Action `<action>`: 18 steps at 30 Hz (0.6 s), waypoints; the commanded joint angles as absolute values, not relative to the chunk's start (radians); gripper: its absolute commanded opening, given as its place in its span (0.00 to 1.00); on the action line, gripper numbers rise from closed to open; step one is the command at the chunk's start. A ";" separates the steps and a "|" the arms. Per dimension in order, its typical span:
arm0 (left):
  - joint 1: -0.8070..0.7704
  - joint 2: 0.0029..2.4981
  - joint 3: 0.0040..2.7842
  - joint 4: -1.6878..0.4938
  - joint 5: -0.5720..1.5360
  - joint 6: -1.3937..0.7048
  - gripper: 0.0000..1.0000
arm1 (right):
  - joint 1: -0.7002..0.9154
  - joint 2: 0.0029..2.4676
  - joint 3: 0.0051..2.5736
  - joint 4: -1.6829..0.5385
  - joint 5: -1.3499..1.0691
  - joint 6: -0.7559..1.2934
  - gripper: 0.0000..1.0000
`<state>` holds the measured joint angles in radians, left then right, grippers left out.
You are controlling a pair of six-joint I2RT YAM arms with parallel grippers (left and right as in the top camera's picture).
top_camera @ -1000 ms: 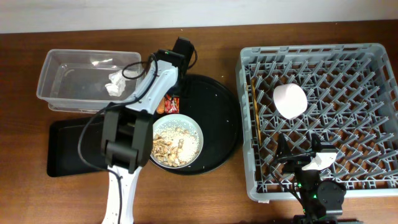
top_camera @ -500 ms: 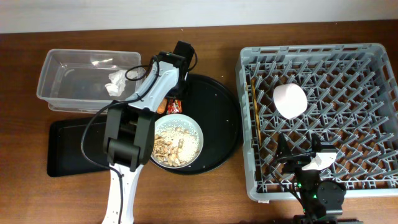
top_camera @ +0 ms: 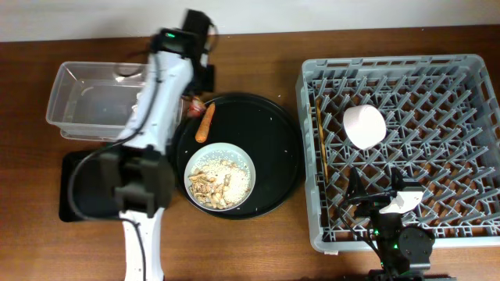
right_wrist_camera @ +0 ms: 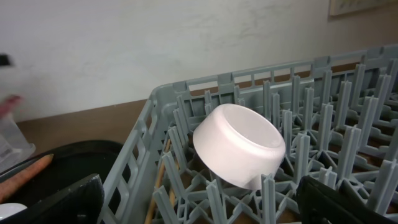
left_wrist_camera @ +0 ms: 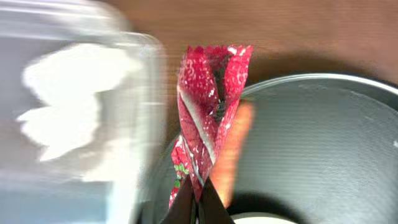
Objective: Sort waste into correct bins and load items into the dishwasher rack
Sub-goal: 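Carry the red wrapper to the clear bin and release it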
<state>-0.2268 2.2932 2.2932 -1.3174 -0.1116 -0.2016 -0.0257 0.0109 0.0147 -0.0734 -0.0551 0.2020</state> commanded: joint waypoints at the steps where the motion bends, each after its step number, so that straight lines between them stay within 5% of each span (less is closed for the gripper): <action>1: -0.115 2.276 2.292 -1.318 -0.186 -0.232 0.00 | -0.033 0.004 0.006 -0.070 -0.068 0.195 0.98; 3: -0.063 2.278 2.282 -1.273 -0.133 -0.238 0.03 | -0.033 0.004 0.006 -0.070 -0.068 0.195 0.98; 5: -0.038 2.277 2.282 -1.242 -0.083 -0.237 0.35 | -0.033 0.004 0.006 -0.070 -0.068 0.195 0.98; 8: -0.018 2.271 2.299 -1.242 -0.003 -0.238 0.39 | -0.033 0.004 0.006 -0.070 -0.068 0.195 0.98; 11: -0.021 2.268 2.306 -1.271 0.163 -0.237 0.62 | -0.033 0.004 0.006 -0.070 -0.068 0.195 0.98; 18: -0.190 2.274 2.222 -1.343 -0.103 -0.184 0.63 | -0.033 0.004 0.006 -0.070 -0.068 0.195 0.98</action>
